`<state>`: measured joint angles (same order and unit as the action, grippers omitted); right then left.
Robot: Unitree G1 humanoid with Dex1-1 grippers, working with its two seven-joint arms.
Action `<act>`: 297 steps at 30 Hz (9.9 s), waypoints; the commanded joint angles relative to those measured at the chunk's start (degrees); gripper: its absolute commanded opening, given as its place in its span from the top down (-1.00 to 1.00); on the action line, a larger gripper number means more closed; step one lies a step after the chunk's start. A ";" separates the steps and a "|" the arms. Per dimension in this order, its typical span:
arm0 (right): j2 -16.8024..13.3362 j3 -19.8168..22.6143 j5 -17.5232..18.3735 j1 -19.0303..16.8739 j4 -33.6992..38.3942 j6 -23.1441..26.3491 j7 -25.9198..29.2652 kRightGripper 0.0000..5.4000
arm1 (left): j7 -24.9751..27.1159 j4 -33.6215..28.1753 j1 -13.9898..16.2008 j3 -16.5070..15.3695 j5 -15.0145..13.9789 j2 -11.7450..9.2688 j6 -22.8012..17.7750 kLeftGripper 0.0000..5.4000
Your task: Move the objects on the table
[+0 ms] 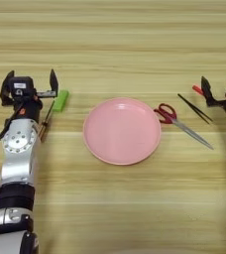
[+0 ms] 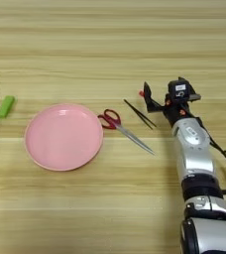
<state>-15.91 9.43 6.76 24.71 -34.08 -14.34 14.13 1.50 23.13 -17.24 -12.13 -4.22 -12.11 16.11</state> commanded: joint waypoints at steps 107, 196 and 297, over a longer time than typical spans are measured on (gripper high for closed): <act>-0.98 -5.72 -1.87 1.86 -16.29 13.33 10.91 0.03 | -0.10 -2.04 0.81 -0.16 -0.47 -0.18 -1.47 -1.00; 4.98 -19.85 2.28 -11.74 36.90 35.66 15.32 0.98 | 0.06 -1.43 0.67 -0.66 -0.62 -0.29 -1.89 -1.00; 8.53 0.45 -2.23 2.11 7.02 10.94 -13.25 -0.99 | 7.05 0.23 7.39 0.80 -1.22 -2.85 -3.67 -1.00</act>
<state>-7.91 9.73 3.89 25.63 -26.96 -3.23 1.31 7.25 24.98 -11.38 -11.86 -4.97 -14.35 14.93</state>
